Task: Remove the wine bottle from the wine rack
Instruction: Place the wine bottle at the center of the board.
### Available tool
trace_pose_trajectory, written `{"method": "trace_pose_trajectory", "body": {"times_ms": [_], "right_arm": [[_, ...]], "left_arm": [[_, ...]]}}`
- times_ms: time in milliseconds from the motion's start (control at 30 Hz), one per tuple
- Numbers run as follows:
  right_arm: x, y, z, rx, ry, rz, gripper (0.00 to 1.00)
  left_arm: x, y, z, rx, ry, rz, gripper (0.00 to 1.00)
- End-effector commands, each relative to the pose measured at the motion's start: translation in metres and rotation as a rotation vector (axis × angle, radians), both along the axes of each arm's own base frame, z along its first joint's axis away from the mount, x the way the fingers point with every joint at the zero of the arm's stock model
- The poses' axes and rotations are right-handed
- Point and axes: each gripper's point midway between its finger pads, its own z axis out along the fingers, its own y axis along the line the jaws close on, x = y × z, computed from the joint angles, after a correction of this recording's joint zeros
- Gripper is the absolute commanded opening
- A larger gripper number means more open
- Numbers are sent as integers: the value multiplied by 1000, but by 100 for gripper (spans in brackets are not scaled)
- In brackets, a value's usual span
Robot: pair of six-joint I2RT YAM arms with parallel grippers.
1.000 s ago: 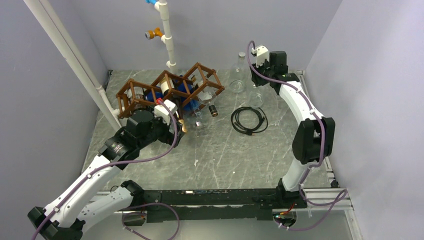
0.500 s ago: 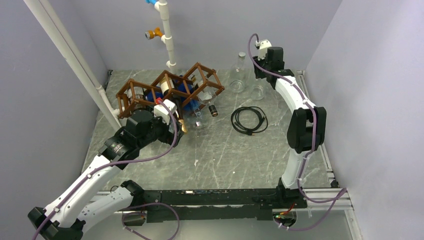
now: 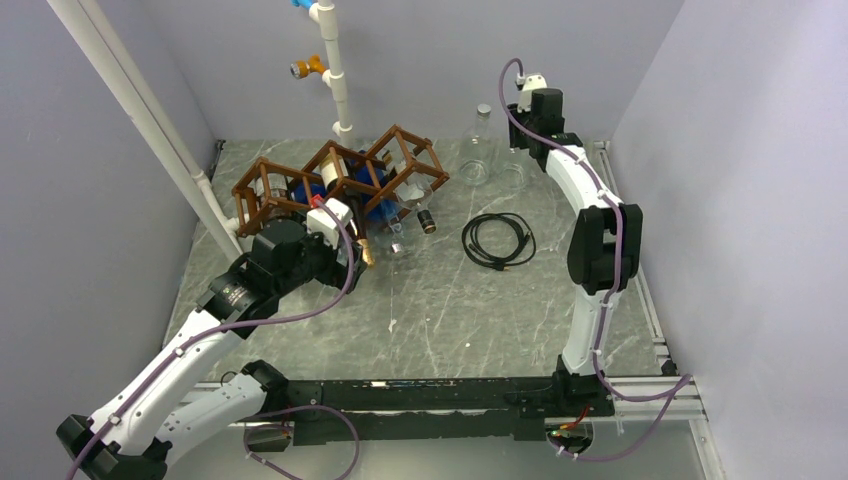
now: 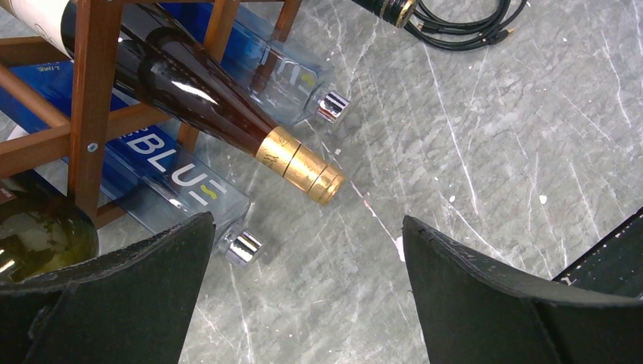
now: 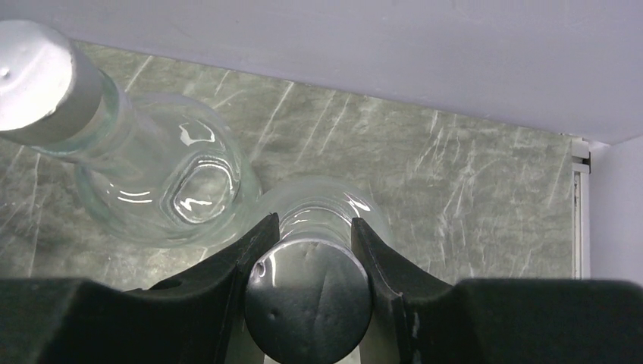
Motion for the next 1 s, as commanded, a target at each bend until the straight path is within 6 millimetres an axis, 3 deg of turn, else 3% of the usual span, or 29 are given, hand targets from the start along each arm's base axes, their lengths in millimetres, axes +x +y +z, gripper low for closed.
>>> {"method": "trace_pose_trajectory", "body": {"times_ms": [0,400,667,733,833,967], "right_arm": [[29,-4,127,59,-368,-33,0],[38,8,117,89,-349,22,2],[40,10,112,91,-339,36,14],[39,11,110,88,-334,39,21],[38,11,111,87,-331,42,44],[32,11,115,88,-327,46,65]], "left_arm": [[5,-1,10,-23,-42,6,99],[7,1,9,-22,-41,15,99],[8,2,9,-22,-41,18,100],[8,2,9,-22,-42,19,100],[8,3,10,-23,-42,21,99],[8,3,10,-24,-44,20,100]]}}
